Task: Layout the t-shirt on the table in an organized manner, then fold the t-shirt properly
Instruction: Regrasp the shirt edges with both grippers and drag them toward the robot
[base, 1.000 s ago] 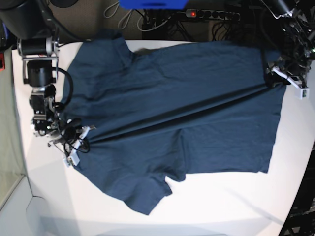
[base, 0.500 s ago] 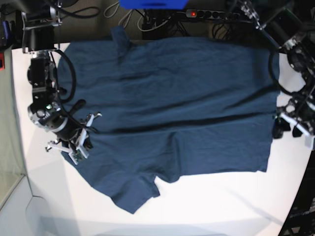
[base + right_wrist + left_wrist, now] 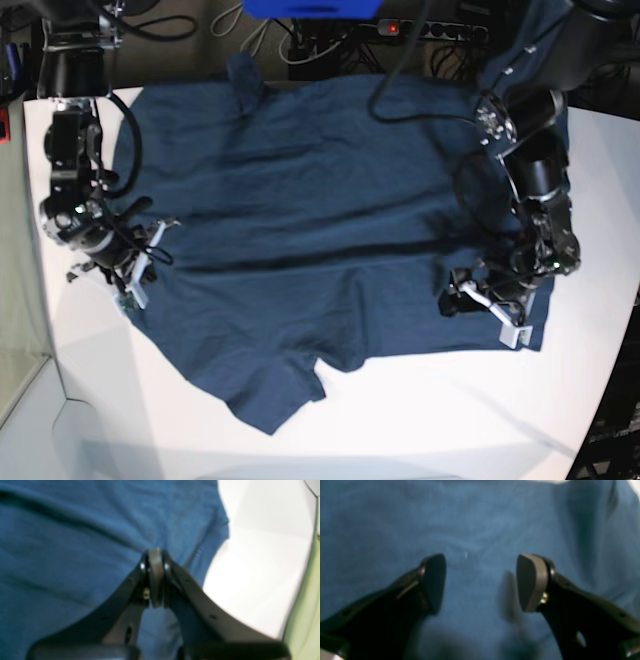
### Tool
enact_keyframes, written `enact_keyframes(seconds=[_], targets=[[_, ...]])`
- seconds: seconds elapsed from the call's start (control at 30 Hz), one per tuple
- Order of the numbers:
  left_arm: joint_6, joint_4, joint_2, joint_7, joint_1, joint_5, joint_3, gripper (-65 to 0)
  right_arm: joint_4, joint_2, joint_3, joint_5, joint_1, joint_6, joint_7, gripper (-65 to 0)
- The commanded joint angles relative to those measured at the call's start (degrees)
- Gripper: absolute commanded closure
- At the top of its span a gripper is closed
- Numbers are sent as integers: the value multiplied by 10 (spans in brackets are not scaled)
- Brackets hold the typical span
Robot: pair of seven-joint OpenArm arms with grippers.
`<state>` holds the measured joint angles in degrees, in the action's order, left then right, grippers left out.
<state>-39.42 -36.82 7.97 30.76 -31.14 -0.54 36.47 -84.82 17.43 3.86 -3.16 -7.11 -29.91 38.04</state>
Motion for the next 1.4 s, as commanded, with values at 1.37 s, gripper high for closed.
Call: enact_keyframes(seconds=[1.37], targets=[[110,-513,-55,249,308,6,1,-433,129,-57,-146,-1,-88,2,-18,-4]])
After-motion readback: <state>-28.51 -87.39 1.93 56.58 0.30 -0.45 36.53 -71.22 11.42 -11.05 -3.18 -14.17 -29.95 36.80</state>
